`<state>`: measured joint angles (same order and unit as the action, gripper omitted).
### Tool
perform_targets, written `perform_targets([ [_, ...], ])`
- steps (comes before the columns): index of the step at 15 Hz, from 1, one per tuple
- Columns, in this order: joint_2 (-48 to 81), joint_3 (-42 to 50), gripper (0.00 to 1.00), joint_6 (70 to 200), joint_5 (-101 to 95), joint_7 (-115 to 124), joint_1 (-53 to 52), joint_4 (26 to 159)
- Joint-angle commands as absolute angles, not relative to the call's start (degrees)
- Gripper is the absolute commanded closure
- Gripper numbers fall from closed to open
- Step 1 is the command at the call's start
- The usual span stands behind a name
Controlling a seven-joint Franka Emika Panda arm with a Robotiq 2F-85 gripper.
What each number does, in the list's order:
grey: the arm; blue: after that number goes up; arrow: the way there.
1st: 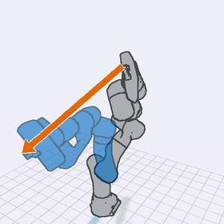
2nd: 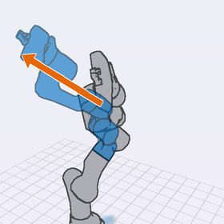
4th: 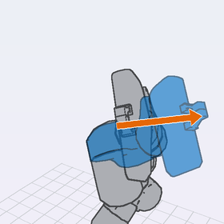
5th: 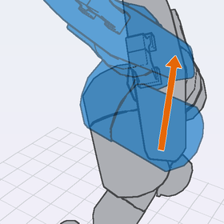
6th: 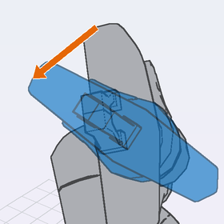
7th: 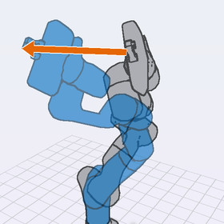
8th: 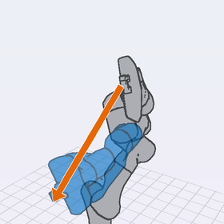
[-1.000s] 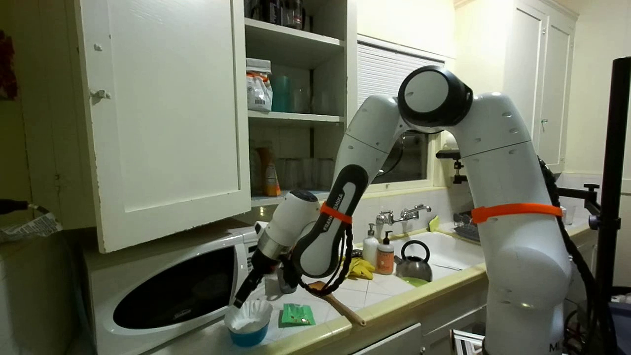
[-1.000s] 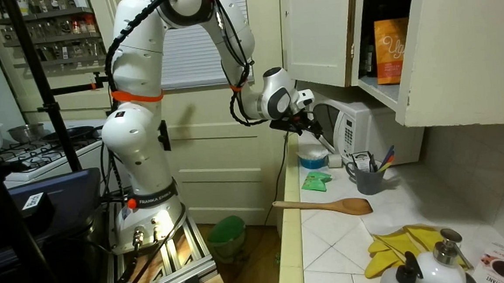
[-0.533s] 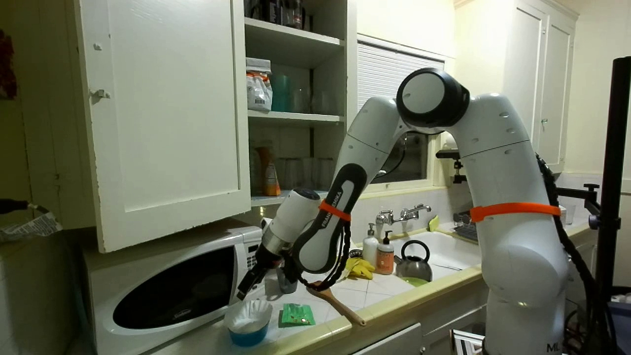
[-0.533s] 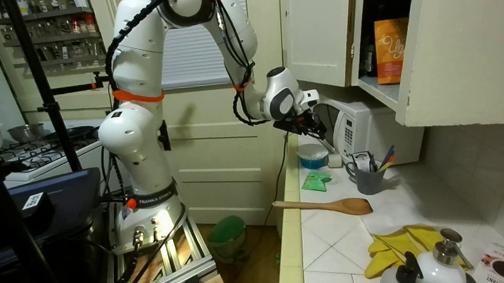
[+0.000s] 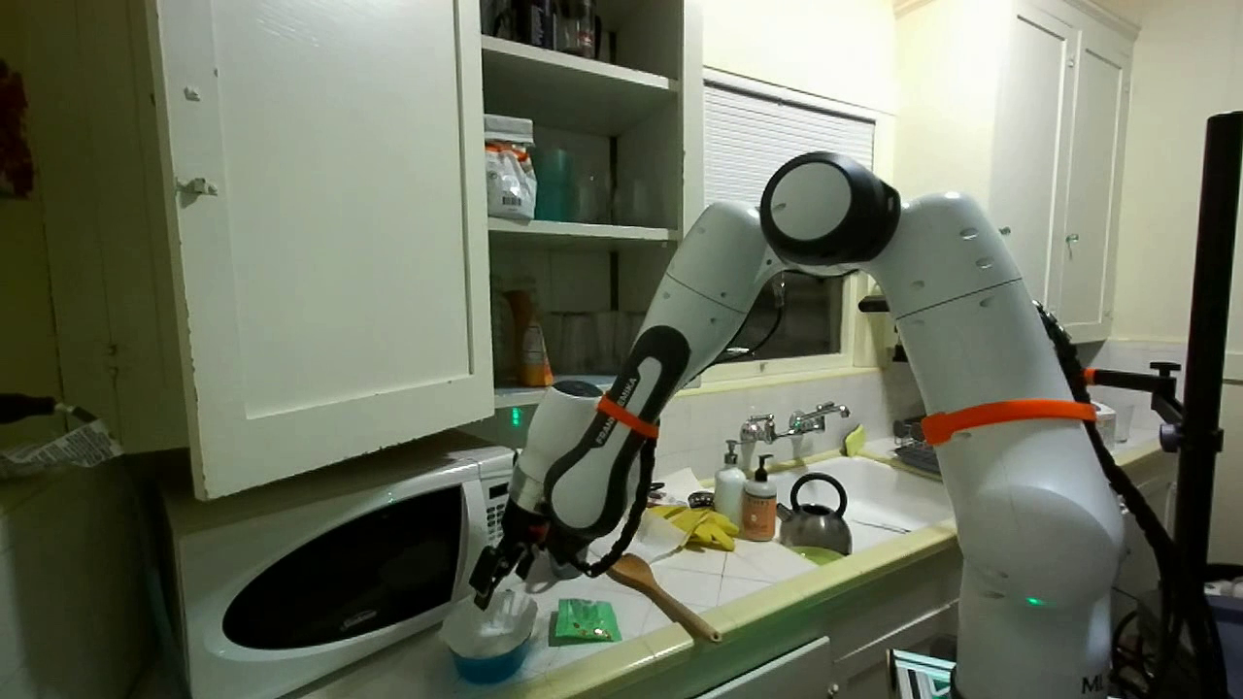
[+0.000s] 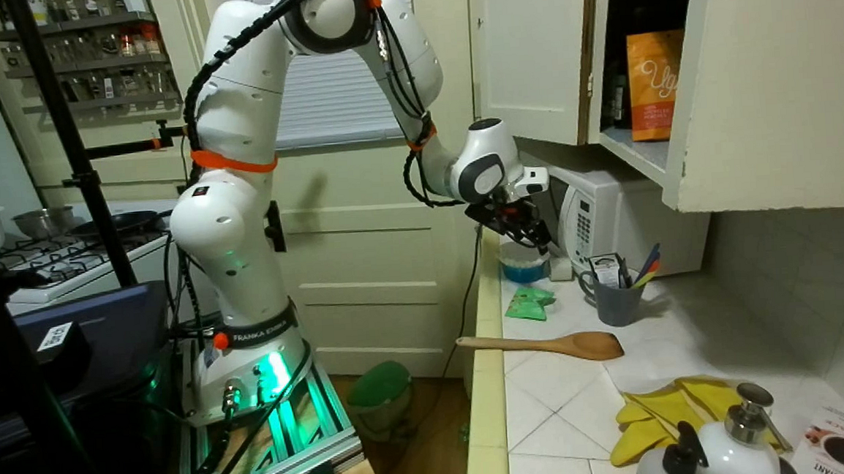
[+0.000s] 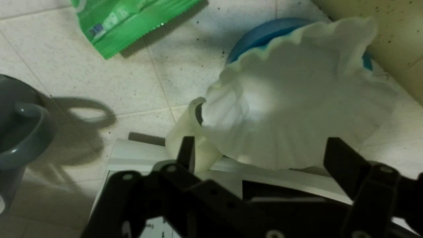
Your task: Put the cupcake liner in the blue bowl
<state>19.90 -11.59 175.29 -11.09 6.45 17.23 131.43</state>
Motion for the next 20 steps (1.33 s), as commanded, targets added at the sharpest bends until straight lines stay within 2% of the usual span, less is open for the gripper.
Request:
perform_targets([
  [1, 21.7, -7.9, 0.0, 172.0, -4.3, 3.3, 11.8, 128.9],
  [8, 24.1, -7.8, 0.0, 172.1, 1.3, 1.0, 9.0, 127.1],
  [9, 24.3, -8.0, 0.25, 172.3, 1.8, 0.8, 9.1, 127.0],
  [10, 24.1, -8.2, 0.26, 172.8, 2.2, 0.6, 9.3, 127.2],
  [11, 24.0, -8.4, 0.32, 172.9, 2.6, 0.3, 9.3, 127.2],
  [14, 22.8, -9.9, 0.58, 173.6, 4.2, -0.9, 10.4, 128.0],
  [19, 24.5, -8.4, 0.96, 171.6, 4.5, -0.5, 9.0, 126.4],
  [20, 25.3, -7.8, 1.0, 171.4, 4.3, -0.3, 8.7, 125.8],
])
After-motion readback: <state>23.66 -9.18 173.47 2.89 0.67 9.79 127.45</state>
